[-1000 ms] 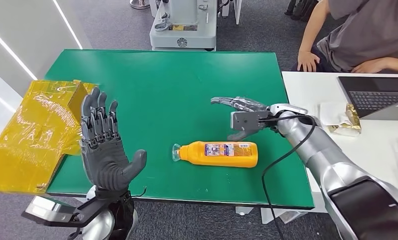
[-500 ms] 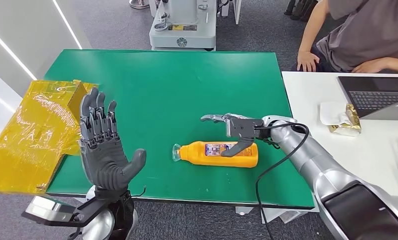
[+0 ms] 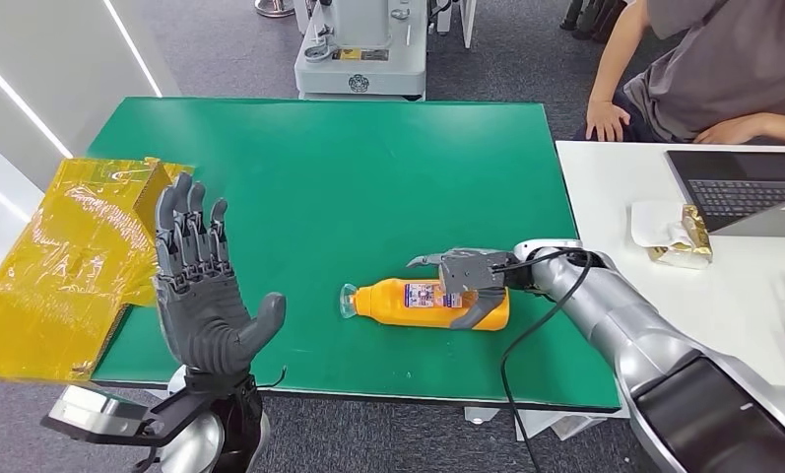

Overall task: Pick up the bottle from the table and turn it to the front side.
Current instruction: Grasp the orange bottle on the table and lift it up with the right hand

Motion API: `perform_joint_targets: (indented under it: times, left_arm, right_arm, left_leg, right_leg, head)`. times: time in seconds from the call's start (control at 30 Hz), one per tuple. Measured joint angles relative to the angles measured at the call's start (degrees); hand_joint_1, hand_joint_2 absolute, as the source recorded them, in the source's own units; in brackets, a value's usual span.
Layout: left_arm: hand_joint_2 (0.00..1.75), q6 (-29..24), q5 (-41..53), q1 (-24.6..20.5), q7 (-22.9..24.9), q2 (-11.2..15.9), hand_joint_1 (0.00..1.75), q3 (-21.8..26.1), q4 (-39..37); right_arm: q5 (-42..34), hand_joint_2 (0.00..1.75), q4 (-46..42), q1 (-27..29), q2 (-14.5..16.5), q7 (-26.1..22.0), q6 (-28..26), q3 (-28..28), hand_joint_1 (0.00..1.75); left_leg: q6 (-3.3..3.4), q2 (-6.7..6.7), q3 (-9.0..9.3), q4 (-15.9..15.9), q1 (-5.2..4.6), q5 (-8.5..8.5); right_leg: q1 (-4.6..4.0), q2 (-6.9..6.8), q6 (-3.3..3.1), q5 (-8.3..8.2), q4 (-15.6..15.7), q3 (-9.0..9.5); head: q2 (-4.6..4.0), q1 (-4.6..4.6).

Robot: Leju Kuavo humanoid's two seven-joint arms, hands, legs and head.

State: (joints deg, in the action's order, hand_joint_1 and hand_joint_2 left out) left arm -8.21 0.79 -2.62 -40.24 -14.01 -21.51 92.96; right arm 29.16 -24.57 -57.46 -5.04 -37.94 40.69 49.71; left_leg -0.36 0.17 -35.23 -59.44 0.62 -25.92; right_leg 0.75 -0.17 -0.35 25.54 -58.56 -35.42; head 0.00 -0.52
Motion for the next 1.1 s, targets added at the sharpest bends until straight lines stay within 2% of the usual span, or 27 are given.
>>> perform_joint_targets:
  times: [0.6, 1.1]
  left_arm:
    - [1.75, -1.8, -0.1, 0.0, 0.0, 0.0, 0.0, 0.1, 0.0]
    - [1.75, -2.3, -0.2, 0.0, 0.0, 0.0, 0.0, 0.1, 0.0]
  right_arm:
    - [0.1, 1.75, 3.0, -0.4, -1.0, 1.7, -1.1, 4.6, 0.0]
    - [-2.2, 1.75, 3.5, 1.9, -1.1, -0.2, -6.2, 5.5, 0.0]
  left_leg:
    - [0.0, 0.0, 0.01, 0.0, 0.0, 0.0]
    - [0.0, 0.01, 0.01, 0.0, 0.01, 0.0]
  right_leg:
    - [0.0, 0.01, 0.0, 0.0, 0.0, 0.0]
    - [0.0, 0.01, 0.0, 0.0, 0.0, 0.0]
  head:
    - [0.0, 0.01]
    - [0.0, 0.01]
